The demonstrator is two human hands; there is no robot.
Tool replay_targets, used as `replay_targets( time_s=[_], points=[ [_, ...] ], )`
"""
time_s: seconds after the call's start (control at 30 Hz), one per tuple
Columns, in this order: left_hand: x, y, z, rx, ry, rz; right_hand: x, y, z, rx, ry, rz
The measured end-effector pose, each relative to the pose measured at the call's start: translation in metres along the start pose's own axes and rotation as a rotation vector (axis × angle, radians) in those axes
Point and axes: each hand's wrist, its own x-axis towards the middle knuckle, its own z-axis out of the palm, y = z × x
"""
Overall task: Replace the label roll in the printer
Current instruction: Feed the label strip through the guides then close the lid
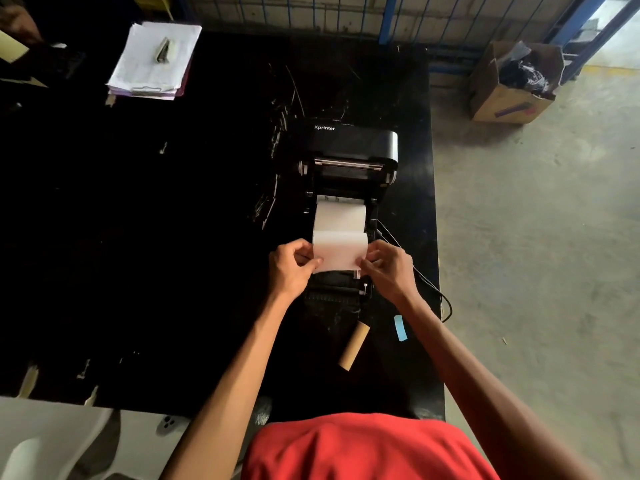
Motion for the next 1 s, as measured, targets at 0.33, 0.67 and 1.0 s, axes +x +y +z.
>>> replay_targets(
  time_s=[0.33, 0.67, 1.0],
  points=[
    [0.006, -0.024, 0.014, 0.042, 0.085, 0.06, 0.017, 0.025, 0.022, 0.051, 0.083, 0.063],
    [0.018, -0.027, 0.019, 0.076, 0.126, 0.14, 0.017, 0.037, 0.028, 0.002, 0.129, 0.066],
    [0.013, -0.039, 0.028, 0.039, 0.231, 0.206, 0.013, 0.041, 0.036, 0.096, 0.198, 0.089]
  ],
)
